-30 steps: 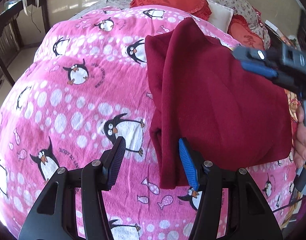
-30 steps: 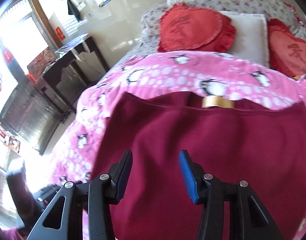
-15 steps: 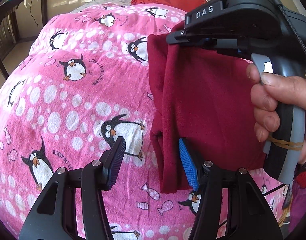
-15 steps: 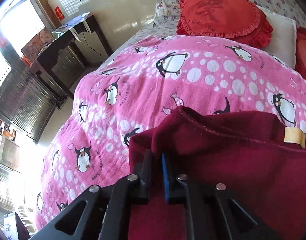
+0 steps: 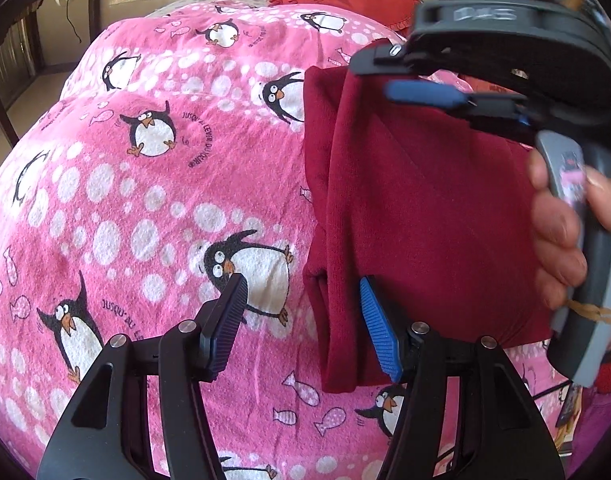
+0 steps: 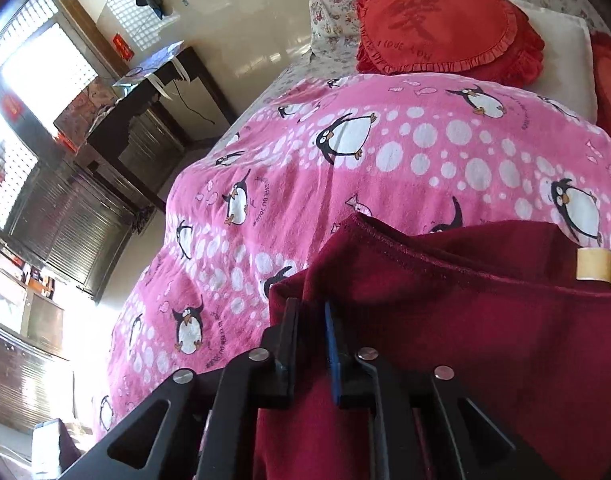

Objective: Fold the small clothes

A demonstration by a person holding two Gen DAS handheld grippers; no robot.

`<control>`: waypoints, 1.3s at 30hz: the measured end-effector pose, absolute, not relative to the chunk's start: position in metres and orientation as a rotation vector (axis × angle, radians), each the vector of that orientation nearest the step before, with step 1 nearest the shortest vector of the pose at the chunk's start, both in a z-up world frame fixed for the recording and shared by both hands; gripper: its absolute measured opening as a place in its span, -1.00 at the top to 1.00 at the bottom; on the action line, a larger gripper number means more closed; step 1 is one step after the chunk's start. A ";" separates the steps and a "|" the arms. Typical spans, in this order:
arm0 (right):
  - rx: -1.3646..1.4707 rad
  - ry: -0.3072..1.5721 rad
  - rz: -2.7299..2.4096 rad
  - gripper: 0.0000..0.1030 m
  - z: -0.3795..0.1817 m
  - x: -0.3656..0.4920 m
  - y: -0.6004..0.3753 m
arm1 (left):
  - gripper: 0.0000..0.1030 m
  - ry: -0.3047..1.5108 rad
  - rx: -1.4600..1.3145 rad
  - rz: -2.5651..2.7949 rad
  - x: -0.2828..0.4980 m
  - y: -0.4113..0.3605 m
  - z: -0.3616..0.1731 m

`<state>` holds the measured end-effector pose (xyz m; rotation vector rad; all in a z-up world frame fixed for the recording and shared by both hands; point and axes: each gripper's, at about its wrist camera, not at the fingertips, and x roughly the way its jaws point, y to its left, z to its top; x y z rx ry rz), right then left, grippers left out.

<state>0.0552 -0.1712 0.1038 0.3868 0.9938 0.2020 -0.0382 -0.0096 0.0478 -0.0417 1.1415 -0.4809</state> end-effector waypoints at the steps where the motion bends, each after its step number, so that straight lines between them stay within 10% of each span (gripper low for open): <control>1: 0.378 0.977 0.197 -0.01 0.109 0.046 -0.174 | -0.15 1.143 -0.049 -0.482 -0.039 -0.008 0.048; 39: 0.298 0.844 -0.184 -0.11 0.127 -0.015 -0.305 | -0.34 1.121 -0.072 -0.499 -0.028 -0.010 0.051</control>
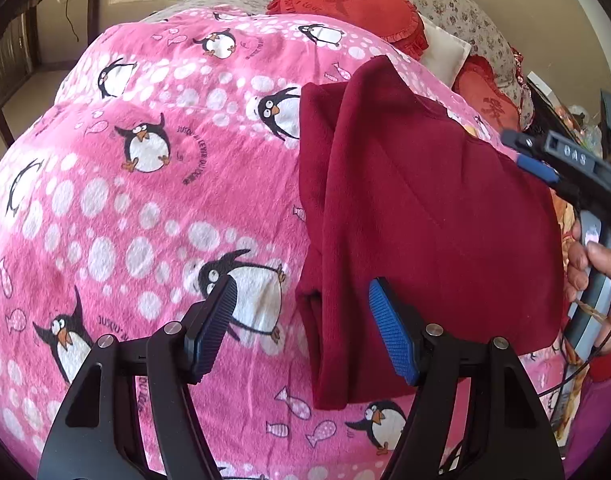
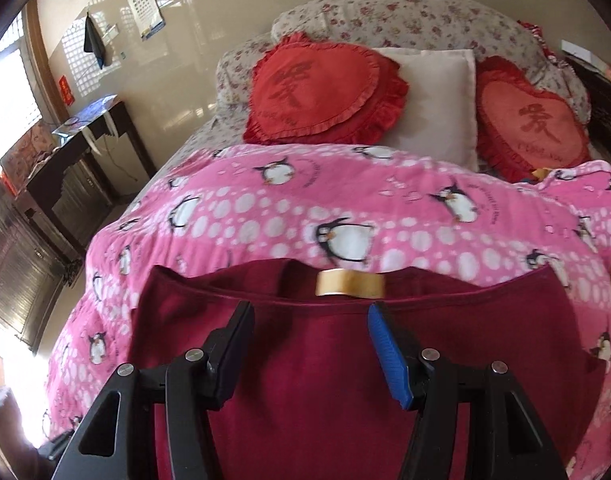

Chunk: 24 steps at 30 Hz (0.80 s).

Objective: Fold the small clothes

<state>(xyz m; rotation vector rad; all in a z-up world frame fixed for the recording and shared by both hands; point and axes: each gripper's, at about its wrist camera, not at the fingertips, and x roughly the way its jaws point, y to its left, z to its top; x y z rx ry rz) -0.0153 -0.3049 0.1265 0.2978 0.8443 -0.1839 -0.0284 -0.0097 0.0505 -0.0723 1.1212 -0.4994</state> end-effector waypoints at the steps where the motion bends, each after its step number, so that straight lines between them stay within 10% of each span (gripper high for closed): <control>1: 0.300 0.849 -0.212 -0.11 0.123 -0.020 -0.318 | -0.34 1.125 -0.069 -0.500 -0.027 -0.012 0.049; 24: 0.410 0.869 -0.304 0.00 0.106 -0.173 -0.401 | -0.34 1.117 0.024 -0.492 -0.032 -0.033 0.042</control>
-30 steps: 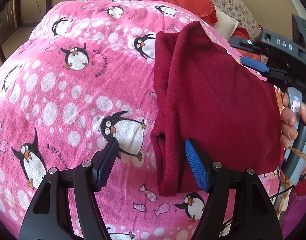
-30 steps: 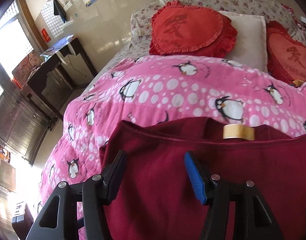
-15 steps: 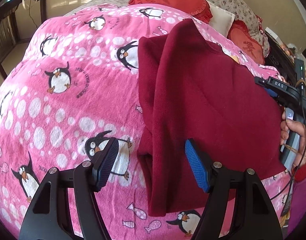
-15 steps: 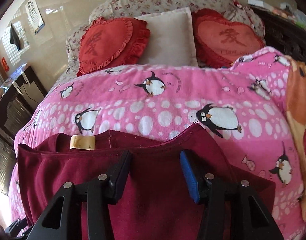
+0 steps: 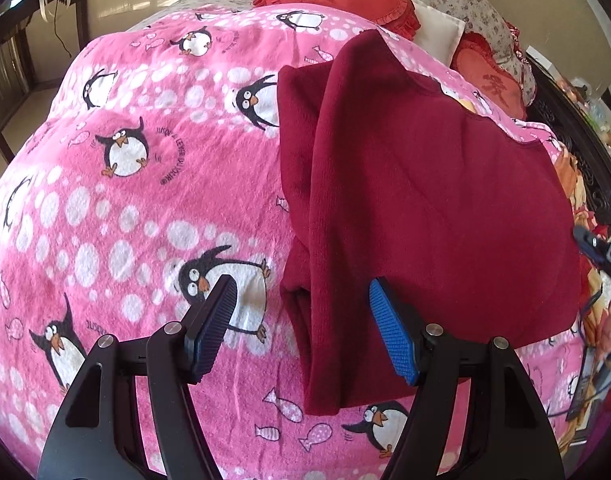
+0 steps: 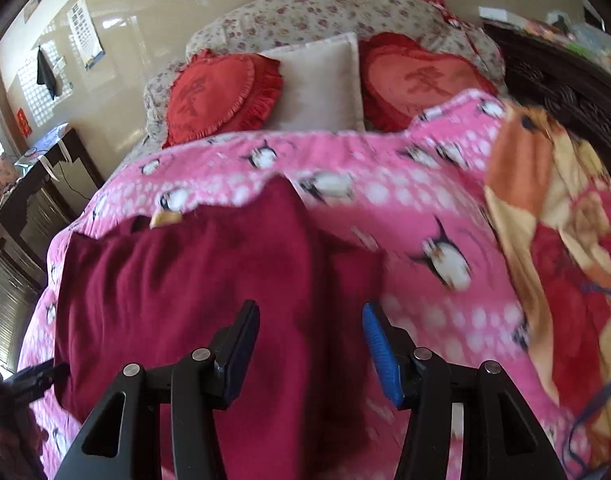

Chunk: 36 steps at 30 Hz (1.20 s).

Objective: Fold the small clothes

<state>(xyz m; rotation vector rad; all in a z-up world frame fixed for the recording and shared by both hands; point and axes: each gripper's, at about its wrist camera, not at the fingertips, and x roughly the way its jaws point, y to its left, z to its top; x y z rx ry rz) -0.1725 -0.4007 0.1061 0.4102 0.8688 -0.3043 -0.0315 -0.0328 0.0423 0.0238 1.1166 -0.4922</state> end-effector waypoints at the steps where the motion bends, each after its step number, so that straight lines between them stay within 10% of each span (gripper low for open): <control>1: 0.426 0.871 -0.290 0.00 0.101 -0.176 -0.402 | -0.34 1.112 0.026 -0.489 -0.032 -0.034 0.042; 10: 0.316 0.866 -0.281 0.89 0.105 -0.191 -0.386 | -0.34 1.090 0.071 -0.470 -0.035 -0.039 0.046; 17: 0.280 0.933 -0.323 0.90 0.100 -0.183 -0.380 | -0.34 1.096 0.049 -0.467 -0.039 -0.033 0.043; 20: 0.311 0.844 -0.365 0.65 0.131 -0.181 -0.376 | -0.34 1.091 0.014 -0.472 -0.043 -0.022 0.046; 23: 0.354 0.765 -0.246 -0.14 0.153 -0.158 -0.348 | -0.34 1.104 -0.055 -0.491 -0.045 -0.016 0.040; 36: 0.241 1.035 0.122 -0.32 0.104 0.055 -0.152 | -0.45 1.111 -0.211 -0.539 -0.045 0.001 0.027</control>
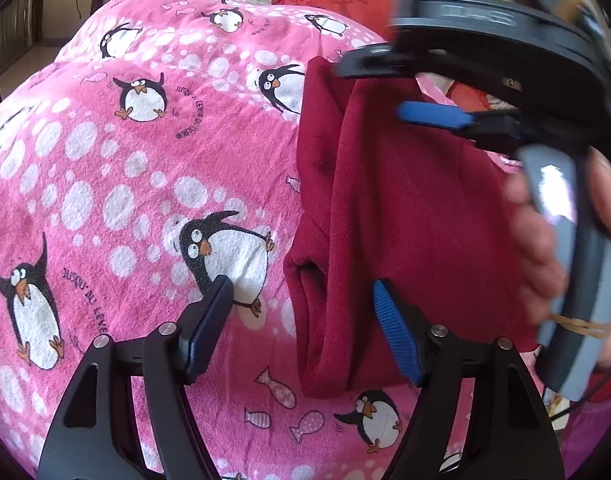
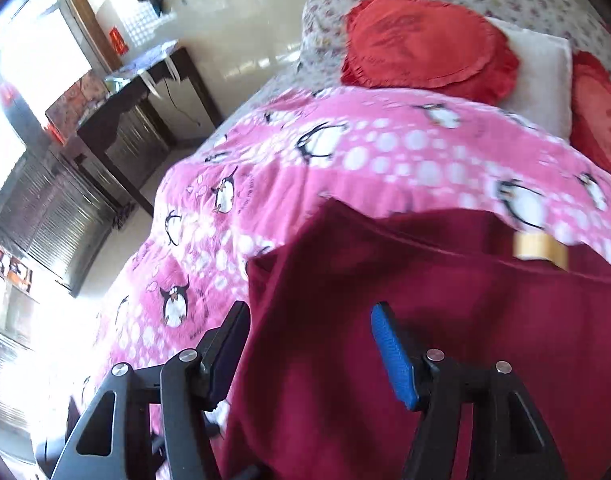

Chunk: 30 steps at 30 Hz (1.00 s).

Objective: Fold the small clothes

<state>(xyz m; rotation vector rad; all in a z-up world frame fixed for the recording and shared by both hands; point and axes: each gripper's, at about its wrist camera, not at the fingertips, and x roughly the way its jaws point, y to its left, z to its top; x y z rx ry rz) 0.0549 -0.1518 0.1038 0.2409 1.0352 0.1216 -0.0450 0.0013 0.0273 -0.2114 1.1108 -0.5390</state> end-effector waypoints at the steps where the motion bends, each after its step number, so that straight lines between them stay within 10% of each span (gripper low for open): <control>1: 0.179 1.072 0.108 -0.32 0.096 0.066 -0.139 | -0.49 1.107 -0.222 -0.544 -0.046 0.003 0.026; 9: -0.136 1.127 0.042 -0.65 0.066 0.082 -0.100 | -0.54 1.094 -0.217 -0.557 -0.050 0.004 0.026; 14: -0.069 1.084 0.068 0.53 0.082 0.066 -0.129 | -0.55 1.107 -0.212 -0.541 -0.046 -0.006 0.030; 19: 0.214 0.993 0.174 0.71 0.115 0.036 -0.175 | -0.52 1.101 -0.202 -0.558 -0.041 -0.020 0.036; 22: 0.237 0.955 0.182 0.72 0.125 0.025 -0.186 | 0.39 1.126 -0.196 -0.631 -0.043 -0.035 0.046; 30: 0.337 0.830 0.150 0.74 0.163 -0.017 -0.250 | 0.65 0.929 -0.030 -0.800 -0.087 -0.095 0.134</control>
